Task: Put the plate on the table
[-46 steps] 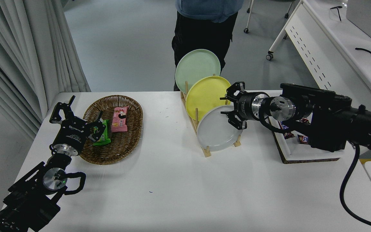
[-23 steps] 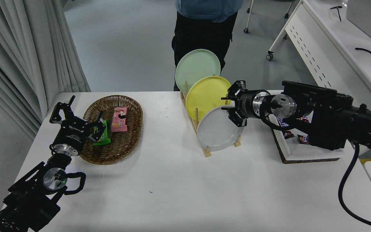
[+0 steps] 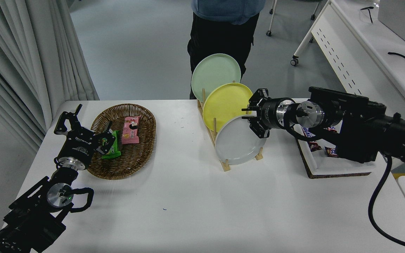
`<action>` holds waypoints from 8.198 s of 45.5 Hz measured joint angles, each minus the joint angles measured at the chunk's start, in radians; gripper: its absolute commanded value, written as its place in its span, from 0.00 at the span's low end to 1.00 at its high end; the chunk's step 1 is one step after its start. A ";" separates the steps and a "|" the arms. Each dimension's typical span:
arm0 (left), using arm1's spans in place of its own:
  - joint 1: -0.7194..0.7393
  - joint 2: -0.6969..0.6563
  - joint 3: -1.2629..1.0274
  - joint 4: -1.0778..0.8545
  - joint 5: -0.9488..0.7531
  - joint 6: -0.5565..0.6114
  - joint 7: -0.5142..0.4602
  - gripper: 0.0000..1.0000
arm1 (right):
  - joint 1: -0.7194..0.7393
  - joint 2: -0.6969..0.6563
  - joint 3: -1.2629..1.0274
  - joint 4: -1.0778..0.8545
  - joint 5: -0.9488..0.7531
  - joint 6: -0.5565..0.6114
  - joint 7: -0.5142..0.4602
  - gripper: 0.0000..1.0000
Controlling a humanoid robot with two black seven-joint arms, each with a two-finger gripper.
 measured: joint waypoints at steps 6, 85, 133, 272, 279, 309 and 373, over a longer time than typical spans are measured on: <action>0.000 0.000 0.000 0.000 0.000 0.000 0.000 1.00 | -0.001 0.000 0.002 -0.001 0.001 0.000 -0.006 0.20; 0.000 0.000 0.000 0.000 0.000 0.000 0.000 1.00 | -0.009 0.021 0.025 -0.037 0.002 0.002 -0.050 0.03; 0.000 0.000 -0.001 0.000 -0.001 0.000 0.000 1.00 | 0.239 -0.141 0.235 0.102 0.079 -0.055 -0.212 0.00; 0.000 0.000 0.000 0.000 0.000 0.000 0.000 1.00 | -0.367 0.197 0.445 -0.131 0.625 -0.682 -0.219 0.00; 0.000 0.000 0.000 0.000 0.000 0.000 0.000 1.00 | -0.374 0.200 0.451 -0.148 0.619 -0.682 -0.220 0.00; 0.000 0.000 0.000 0.000 0.000 0.000 0.000 1.00 | -0.383 0.202 0.466 -0.164 0.606 -0.682 -0.221 0.00; 0.000 0.000 -0.001 0.000 -0.001 0.000 0.000 1.00 | -0.275 -0.001 0.437 0.193 0.536 -0.469 -0.277 1.00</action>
